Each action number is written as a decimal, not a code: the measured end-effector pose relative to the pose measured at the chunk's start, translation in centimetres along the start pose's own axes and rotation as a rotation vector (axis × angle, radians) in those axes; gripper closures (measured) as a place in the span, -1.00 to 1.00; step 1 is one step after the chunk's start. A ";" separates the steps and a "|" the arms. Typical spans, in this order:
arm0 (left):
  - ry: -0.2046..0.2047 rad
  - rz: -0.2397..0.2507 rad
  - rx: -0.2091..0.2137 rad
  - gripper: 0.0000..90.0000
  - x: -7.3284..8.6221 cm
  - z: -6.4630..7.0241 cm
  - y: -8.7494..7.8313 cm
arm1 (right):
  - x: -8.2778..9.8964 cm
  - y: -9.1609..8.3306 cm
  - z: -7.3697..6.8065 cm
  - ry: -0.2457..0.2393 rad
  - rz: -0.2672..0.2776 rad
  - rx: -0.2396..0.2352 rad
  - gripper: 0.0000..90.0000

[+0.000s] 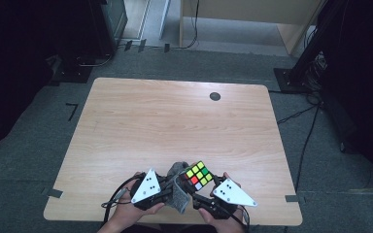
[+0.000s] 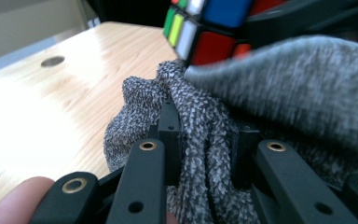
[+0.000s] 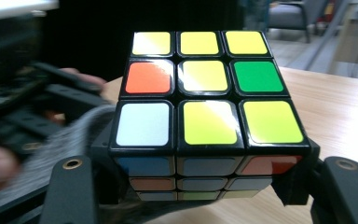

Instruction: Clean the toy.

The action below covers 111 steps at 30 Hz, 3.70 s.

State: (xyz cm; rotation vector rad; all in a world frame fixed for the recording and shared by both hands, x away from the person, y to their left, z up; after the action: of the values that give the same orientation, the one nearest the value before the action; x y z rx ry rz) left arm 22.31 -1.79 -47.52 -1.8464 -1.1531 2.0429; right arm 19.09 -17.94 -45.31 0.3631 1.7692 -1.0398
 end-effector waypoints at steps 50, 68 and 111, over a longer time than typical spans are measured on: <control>-0.137 -0.108 -0.036 -0.69 -3.3 1.5 -0.4 | 1.9 3.5 -1.5 -0.174 -0.140 0.223 -0.24; -0.175 -0.115 0.123 -0.42 -2.8 0.8 -0.3 | 1.9 3.3 -2.1 -0.216 -0.121 0.248 -0.24; -0.325 -0.154 0.211 -0.33 -2.3 -1.2 -0.9 | 2.3 3.3 -3.0 -0.336 -0.071 0.267 -0.23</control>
State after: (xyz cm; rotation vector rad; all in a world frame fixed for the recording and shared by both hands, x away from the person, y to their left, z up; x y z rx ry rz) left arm 23.58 -2.02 -45.09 -1.3234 -1.0598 2.3270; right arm 18.43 -14.13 -48.54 0.2707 1.3556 -1.3104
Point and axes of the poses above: each handheld gripper's, and its own axes: y roughly forward along the jaws, x roughly out of its underside, z roughly to its right, the point moved 5 cm from there along y, roughly forward along the jaws, and after that the axes turned 15 degrees about -z, right-handed, at the moved point
